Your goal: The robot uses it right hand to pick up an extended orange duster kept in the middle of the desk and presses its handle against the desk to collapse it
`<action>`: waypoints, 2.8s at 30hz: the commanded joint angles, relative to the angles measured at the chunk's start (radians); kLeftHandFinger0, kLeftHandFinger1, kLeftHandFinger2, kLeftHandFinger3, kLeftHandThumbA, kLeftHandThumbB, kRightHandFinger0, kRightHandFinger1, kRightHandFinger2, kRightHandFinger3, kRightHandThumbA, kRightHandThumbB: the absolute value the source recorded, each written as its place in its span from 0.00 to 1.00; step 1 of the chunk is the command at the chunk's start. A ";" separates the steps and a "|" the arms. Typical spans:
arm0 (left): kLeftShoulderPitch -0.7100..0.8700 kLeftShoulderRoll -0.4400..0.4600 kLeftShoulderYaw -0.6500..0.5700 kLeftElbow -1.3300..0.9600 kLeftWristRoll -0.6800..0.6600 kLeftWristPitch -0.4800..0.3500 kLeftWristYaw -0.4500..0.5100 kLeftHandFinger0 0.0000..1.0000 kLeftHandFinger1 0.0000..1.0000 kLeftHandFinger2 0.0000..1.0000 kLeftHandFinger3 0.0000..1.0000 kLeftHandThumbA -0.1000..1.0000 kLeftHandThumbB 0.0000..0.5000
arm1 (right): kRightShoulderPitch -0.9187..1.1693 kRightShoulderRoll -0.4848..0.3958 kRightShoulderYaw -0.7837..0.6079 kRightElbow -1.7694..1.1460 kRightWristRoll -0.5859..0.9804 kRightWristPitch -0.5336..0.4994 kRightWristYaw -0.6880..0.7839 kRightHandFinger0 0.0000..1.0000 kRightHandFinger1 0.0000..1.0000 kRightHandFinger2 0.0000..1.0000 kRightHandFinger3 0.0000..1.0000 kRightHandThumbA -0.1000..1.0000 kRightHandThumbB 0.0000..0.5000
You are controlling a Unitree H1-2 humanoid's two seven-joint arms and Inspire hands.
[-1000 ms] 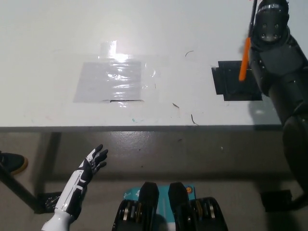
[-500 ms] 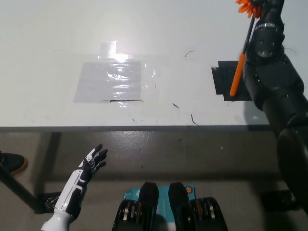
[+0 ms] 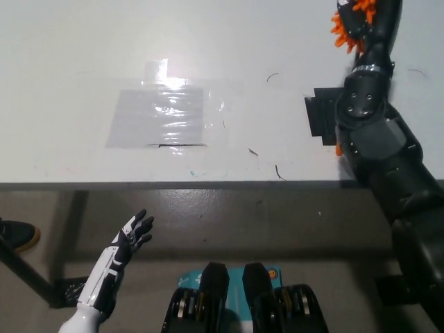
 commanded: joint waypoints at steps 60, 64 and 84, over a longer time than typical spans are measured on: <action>0.006 0.012 0.047 -0.047 0.004 -0.016 0.002 1.00 1.00 1.00 1.00 1.00 0.38 | -0.174 -0.200 0.190 0.011 -0.165 0.039 0.354 0.00 0.21 0.61 0.57 0.00 0.29; 0.007 0.014 0.047 -0.046 0.001 -0.020 -0.001 1.00 1.00 1.00 1.00 1.00 0.36 | -0.213 -0.213 0.282 0.042 -0.227 0.021 0.345 0.00 0.25 0.69 0.68 0.00 0.26; 0.007 0.016 0.045 -0.055 -0.001 -0.013 -0.005 1.00 1.00 1.00 1.00 1.00 0.29 | -0.149 -0.188 0.695 0.183 -0.505 0.076 0.389 0.00 0.24 0.49 0.51 0.00 0.34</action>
